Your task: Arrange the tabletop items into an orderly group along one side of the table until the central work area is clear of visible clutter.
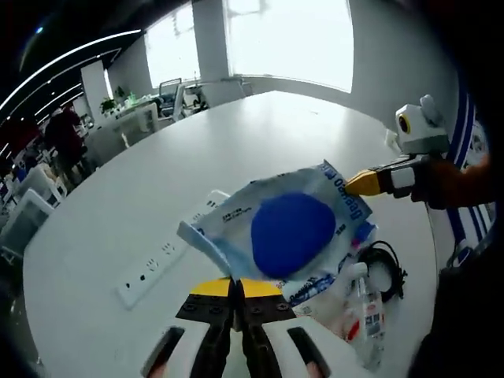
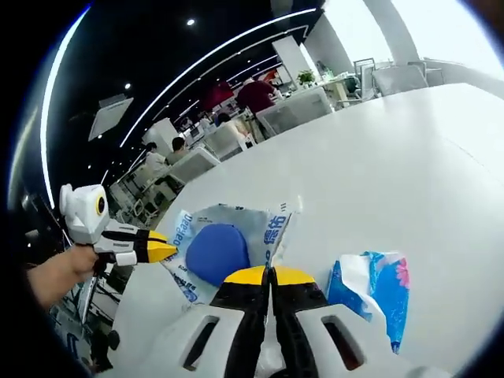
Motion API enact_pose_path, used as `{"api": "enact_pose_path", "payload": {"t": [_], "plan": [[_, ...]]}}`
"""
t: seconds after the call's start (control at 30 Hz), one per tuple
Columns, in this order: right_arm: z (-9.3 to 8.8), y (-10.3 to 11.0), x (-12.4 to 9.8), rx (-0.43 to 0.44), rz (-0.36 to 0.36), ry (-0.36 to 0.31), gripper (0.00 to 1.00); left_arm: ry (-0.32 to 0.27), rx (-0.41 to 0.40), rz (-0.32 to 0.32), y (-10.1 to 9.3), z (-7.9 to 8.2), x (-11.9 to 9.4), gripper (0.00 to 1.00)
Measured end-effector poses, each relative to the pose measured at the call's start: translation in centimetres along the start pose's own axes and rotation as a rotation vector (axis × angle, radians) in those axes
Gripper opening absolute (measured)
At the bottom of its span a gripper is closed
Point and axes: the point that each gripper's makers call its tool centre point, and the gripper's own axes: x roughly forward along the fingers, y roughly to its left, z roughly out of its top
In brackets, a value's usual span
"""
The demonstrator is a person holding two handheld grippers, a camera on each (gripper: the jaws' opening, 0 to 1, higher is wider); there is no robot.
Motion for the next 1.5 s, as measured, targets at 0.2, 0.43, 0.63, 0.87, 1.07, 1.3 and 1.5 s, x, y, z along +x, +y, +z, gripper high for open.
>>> {"api": "enact_pose_path", "payload": {"t": [0.2, 0.43, 0.63, 0.87, 1.07, 1.3, 1.5], "plan": [[0.9, -0.2, 2.1, -0.095, 0.002, 0.041, 0.0, -0.002, -0.046, 0.016, 0.9, -0.3, 0.8, 0.0], [0.9, -0.6, 3.9, -0.185, 0.008, 0.087, 0.0, 0.0, -0.1, 0.032, 1.4, -0.9, 1.5, 0.0], [-0.2, -1.2, 4.9, -0.219, 0.009, 0.113, 0.0, 0.013, -0.116, 0.034, 1.1, -1.7, 1.9, 0.0], [-1.1, -2.0, 6.4, -0.252, 0.003, 0.136, 0.0, 0.036, -0.137, 0.035, 1.1, -3.0, 2.9, 0.0], [-2.0, -2.2, 7.4, -0.268, 0.003, 0.157, 0.0, 0.036, -0.163, 0.044, 1.5, -4.3, 3.6, 0.0], [-2.8, -2.4, 8.6, -0.299, 0.006, 0.178, 0.0, 0.052, -0.194, 0.046, 1.7, -5.5, 4.3, 0.0], [-3.4, -2.7, 9.5, -0.322, 0.003, 0.195, 0.0, 0.05, -0.231, 0.049, 1.9, -6.2, 4.7, 0.0]]}}
